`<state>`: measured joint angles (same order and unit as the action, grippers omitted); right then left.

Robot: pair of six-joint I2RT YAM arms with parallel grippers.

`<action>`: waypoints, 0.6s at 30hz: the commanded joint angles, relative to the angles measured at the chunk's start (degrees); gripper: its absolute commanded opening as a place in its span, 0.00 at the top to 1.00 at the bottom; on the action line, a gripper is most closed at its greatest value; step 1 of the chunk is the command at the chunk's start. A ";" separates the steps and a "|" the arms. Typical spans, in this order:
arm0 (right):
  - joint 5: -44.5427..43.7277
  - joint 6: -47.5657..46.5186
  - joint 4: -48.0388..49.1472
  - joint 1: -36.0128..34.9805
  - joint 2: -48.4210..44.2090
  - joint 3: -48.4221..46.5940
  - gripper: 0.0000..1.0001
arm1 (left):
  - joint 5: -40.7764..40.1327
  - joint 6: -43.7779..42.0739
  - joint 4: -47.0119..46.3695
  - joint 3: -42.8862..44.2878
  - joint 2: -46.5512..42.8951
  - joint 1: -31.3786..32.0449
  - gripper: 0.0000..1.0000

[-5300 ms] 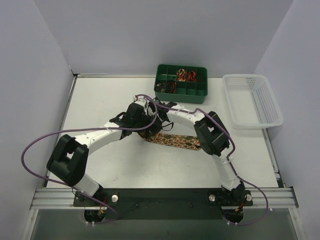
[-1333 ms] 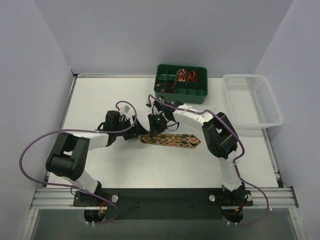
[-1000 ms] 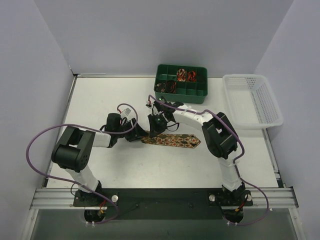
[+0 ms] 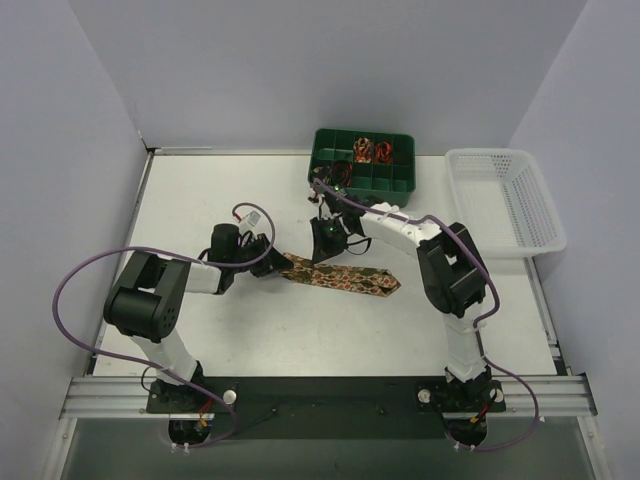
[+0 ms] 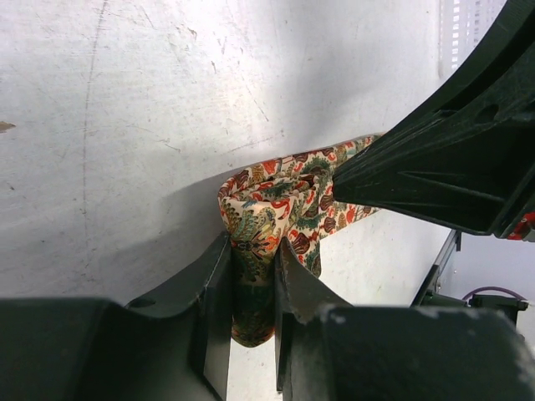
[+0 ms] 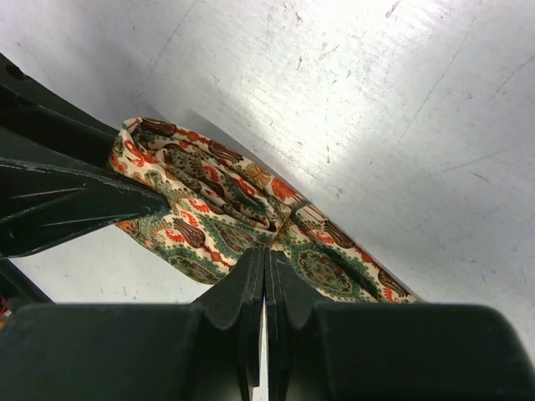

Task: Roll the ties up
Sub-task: Roll the tie at the center of the board.

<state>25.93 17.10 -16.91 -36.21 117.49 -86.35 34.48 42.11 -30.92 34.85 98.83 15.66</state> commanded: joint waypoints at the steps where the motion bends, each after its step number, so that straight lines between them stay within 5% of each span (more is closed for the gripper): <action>1: -0.62 -0.93 -1.73 -0.79 -1.48 0.57 0.99 | -0.99 -2.82 2.61 1.98 -1.71 -0.46 0.99; 18: -0.88 -0.49 -1.99 -2.29 2.13 -0.32 0.99 | -2.40 -4.14 5.87 3.12 -2.15 -0.54 1.00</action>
<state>25.85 16.82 -17.04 -38.09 119.04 -86.26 32.82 39.40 -25.28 35.97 98.35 15.59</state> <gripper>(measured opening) 0.033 0.282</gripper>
